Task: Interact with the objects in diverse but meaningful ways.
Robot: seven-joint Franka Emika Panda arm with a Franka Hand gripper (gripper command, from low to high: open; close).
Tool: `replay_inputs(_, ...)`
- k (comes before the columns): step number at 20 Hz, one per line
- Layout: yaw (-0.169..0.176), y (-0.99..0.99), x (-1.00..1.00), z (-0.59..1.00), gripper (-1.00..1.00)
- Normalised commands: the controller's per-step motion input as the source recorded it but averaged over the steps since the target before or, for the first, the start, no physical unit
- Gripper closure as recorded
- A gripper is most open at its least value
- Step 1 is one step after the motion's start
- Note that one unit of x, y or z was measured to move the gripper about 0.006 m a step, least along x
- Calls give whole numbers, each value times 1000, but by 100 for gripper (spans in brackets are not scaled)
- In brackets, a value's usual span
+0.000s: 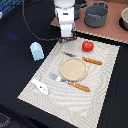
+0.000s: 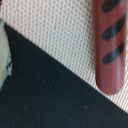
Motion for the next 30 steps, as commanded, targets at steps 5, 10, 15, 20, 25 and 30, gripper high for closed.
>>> replay_inputs(5,46,0,150,-197,100)
replay_inputs(10,46,0,126,-206,100)
replay_inputs(15,45,0,95,-203,100)
replay_inputs(20,45,0,43,-163,100)
replay_inputs(25,47,0,20,-117,100)
replay_inputs(30,41,0,0,-27,100)
